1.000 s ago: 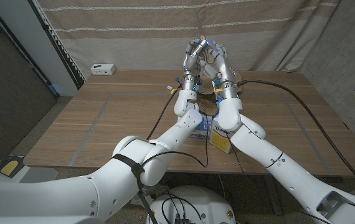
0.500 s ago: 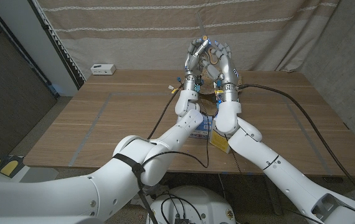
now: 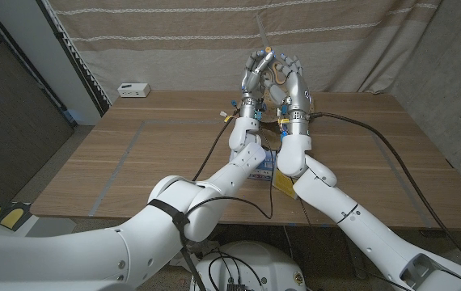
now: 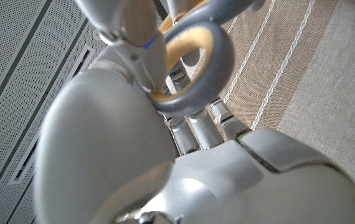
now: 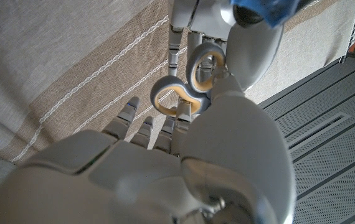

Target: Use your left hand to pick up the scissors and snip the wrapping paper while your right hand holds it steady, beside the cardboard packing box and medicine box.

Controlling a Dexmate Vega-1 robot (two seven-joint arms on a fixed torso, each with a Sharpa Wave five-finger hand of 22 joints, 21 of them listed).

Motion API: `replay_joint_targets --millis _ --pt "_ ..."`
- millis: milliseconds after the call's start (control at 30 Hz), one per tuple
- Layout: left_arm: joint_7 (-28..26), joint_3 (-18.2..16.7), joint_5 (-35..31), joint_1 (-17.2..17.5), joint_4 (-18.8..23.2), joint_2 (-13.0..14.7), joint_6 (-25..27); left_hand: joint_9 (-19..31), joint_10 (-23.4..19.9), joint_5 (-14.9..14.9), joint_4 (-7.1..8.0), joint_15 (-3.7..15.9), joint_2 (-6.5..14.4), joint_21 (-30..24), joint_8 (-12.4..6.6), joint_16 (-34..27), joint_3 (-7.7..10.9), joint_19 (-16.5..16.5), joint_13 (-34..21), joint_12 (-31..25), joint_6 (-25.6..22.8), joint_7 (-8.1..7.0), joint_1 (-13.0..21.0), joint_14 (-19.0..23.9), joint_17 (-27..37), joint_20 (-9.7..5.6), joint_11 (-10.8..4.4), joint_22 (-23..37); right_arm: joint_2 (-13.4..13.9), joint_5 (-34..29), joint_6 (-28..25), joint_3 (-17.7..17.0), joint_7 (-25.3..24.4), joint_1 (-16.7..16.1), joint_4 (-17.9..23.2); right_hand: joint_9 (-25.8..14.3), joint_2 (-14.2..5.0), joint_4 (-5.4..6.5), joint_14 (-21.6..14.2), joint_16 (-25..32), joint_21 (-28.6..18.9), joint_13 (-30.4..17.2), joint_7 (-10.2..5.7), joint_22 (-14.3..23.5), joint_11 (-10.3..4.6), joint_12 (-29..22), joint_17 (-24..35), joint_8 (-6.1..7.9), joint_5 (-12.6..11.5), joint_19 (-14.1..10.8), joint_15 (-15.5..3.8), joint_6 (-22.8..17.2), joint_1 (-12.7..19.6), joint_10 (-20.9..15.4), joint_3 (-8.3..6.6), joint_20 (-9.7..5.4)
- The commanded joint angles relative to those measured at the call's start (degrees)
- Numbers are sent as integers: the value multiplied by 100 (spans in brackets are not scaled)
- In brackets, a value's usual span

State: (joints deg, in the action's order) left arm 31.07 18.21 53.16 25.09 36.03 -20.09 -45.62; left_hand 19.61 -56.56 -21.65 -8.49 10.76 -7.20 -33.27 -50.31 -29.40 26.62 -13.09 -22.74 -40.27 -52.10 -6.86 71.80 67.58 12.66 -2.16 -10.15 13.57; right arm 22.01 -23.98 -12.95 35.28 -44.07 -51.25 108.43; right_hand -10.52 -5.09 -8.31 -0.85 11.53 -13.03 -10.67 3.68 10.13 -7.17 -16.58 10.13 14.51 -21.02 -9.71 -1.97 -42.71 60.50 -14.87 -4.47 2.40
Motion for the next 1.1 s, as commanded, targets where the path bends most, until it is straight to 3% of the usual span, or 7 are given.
replay_joint_targets --millis 33,233,533,667,833,933,1100 --pt "-62 81 -55 107 154 24 27 18 -87 -49 214 284 135 20 5 6 248 -48 -8 -21 -51 -14 58 249 28 -770 -46 -4 -78 12 -27 -51 -123 -61 14 -18 -53 -86 -137 -8 -52 2 -365 16 -64 -61 -3 11 -107 -131 -357 -524 266 -162 -31 -101" --pt "-93 123 -82 146 222 48 45 18 -87 -49 214 284 135 20 5 6 248 -48 -8 -21 -51 -14 58 249 28 -770 -46 -4 -127 -14 -24 -55 -236 -71 -41 -25 -23 -100 -332 2 -72 2 -463 18 -99 -71 -4 25 -175 -312 -459 -729 452 -287 -15 -255" --pt "-117 177 -114 205 318 75 38 18 -87 -49 214 284 135 20 5 6 248 -48 -8 -21 -51 -14 58 249 28 -770 -46 -4 -199 -34 0 -60 -387 -49 -133 -59 29 -31 -644 28 -85 -3 -601 29 46 -149 3 58 -223 -488 -441 -981 505 -584 87 -274" --pt "-124 207 -117 246 394 91 65 18 -87 -49 214 284 135 20 5 6 248 -48 -8 -21 -51 -14 58 249 28 -770 -46 -4 -207 238 58 -129 -196 -80 -73 -75 48 -9 -792 46 -110 -5 -629 34 44 -163 5 42 -242 -603 -455 -995 512 -657 132 -304" --pt "-105 245 -116 290 484 113 92 18 -87 -49 214 284 135 20 5 6 248 -48 -8 -21 -51 -14 58 249 28 -770 -46 -4 -250 398 107 -187 -180 -94 -71 -108 88 -7 -867 42 -114 -7 -629 38 126 -181 5 52 -260 -652 -428 -1020 526 -734 171 -298" --pt "-107 270 -117 314 528 124 121 18 -87 -49 214 284 135 20 5 6 248 -48 -8 -21 -51 -14 58 249 28 -770 -46 -4 -258 401 106 -186 -205 -87 -84 -154 125 -1 -979 50 -112 -9 -532 41 141 -184 4 88 -282 -689 -386 -1078 535 -775 211 -291" --pt "-106 299 -107 337 574 137 173 18 -87 -49 214 284 135 20 5 6 248 -48 -8 -21 -51 -14 58 249 28 -770 -46 -4 -281 406 105 -177 -257 -75 -139 -217 146 19 -1027 23 -98 -13 -555 46 161 -171 6 62 -315 -705 -333 -951 539 -788 257 -289"
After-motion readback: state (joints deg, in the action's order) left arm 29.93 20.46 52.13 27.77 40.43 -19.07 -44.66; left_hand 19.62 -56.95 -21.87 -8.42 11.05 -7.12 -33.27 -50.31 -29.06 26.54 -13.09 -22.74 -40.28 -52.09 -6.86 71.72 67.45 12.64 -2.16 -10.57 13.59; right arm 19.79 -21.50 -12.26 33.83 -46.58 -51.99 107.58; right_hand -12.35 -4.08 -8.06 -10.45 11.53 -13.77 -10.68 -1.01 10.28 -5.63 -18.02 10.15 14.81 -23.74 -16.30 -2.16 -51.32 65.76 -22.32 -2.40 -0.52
